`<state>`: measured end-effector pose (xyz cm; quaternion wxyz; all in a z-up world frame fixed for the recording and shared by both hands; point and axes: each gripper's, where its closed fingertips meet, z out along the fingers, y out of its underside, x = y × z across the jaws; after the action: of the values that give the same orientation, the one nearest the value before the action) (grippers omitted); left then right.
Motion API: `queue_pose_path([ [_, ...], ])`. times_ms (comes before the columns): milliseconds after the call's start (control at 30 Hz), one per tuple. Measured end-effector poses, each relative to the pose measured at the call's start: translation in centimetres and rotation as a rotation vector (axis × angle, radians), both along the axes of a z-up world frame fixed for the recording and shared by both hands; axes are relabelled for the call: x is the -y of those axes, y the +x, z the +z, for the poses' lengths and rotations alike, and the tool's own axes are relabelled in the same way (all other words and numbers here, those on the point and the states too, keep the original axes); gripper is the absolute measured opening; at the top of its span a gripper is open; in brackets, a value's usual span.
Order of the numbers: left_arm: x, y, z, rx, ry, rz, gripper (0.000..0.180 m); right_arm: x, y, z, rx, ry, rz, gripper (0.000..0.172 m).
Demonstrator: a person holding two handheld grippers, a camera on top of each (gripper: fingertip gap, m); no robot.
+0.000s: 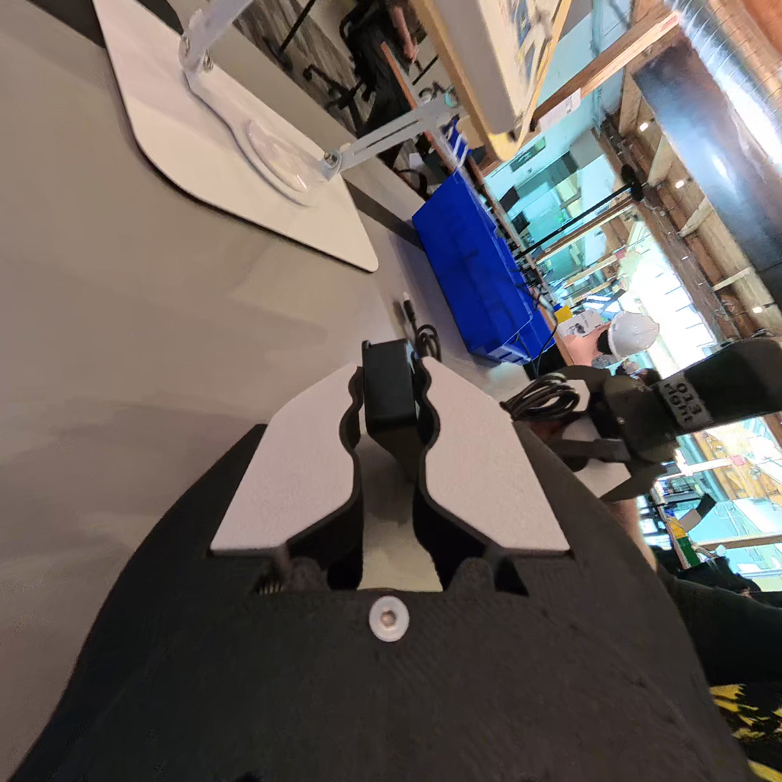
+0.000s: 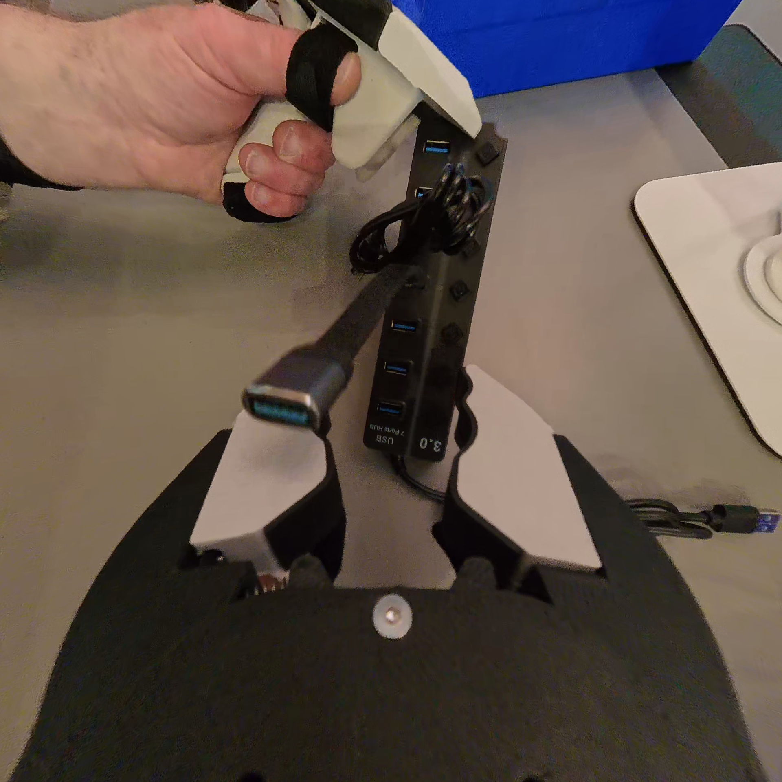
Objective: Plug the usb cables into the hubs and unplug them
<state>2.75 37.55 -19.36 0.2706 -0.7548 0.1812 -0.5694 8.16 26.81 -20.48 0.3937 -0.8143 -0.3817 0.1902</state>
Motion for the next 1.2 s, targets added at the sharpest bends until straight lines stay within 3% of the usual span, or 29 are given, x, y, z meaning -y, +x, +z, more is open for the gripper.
queue_pose_path([
  [167,2.5,0.4,-3.0,-0.179,-0.017,-0.080,0.022,0.2,0.2,-1.1,0.039,-0.028,0.014,0.053],
  [267,3.6,0.3,-3.4,-0.219,-0.001,-0.115,0.000,0.4,0.7,-1.9,0.087,-0.047,0.017,0.051],
  [367,5.2,0.4,-3.4,-0.241,0.001,-0.184,0.006,0.7,1.5,-2.5,0.117,-0.072,0.015,0.049],
  [567,5.7,0.1,-2.0,-0.332,0.206,-0.300,0.012,1.3,1.3,-1.1,0.043,-0.083,0.028,0.048],
  [700,6.8,1.1,-3.5,-0.468,0.325,-0.428,0.014,0.9,-0.1,-1.3,0.045,-0.094,0.023,0.037],
  [833,7.2,2.2,-4.7,-0.495,0.353,-0.481,0.014,0.2,-1.1,-3.1,0.118,-0.124,0.002,0.034],
  [1000,7.0,2.5,-5.3,-0.516,0.356,-0.518,0.006,-0.4,-1.6,-3.9,0.144,-0.122,-0.003,0.017],
  [1200,7.3,2.9,-5.3,-0.484,0.354,-0.525,0.000,-0.6,-1.8,-4.1,0.142,-0.138,0.025,0.017],
])
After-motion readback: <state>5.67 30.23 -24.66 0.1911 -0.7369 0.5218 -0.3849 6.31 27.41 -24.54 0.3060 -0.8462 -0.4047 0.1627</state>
